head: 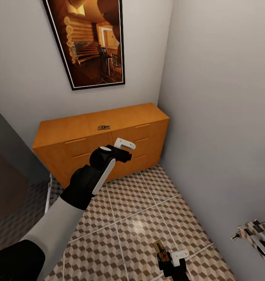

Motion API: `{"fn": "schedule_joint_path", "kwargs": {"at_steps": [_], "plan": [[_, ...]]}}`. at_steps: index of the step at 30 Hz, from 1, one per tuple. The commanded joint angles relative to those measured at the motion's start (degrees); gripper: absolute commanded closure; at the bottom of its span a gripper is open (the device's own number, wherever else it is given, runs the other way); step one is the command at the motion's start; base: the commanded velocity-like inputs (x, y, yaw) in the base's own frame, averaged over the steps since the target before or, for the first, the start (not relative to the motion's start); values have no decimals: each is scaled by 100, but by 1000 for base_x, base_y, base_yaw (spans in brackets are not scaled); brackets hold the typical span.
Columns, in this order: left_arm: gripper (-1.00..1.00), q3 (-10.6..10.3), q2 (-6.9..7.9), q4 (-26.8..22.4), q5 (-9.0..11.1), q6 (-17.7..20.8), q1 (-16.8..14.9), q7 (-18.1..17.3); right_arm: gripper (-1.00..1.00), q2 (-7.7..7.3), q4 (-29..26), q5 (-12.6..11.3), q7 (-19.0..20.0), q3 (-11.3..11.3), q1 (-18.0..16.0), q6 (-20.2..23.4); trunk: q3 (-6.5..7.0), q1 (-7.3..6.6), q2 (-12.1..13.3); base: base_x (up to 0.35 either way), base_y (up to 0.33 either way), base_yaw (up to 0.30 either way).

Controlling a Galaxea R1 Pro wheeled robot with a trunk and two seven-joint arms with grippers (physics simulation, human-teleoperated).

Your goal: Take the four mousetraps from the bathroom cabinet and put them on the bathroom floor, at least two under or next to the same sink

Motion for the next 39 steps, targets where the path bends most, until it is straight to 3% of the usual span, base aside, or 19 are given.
{"fn": "schedule_joint_path", "kwargs": {"at_steps": [1,39], "plan": [[-100,-8,1,-2,60,21,-6,57,100,0,6,21,-14,6,-5,-17,-10,3,-10,0,0,0],[-100,-68,33,42,62,22,3,62,100,7,6,21,-1,10,-5,-20,-10,3,-10,3,1,0]]}}
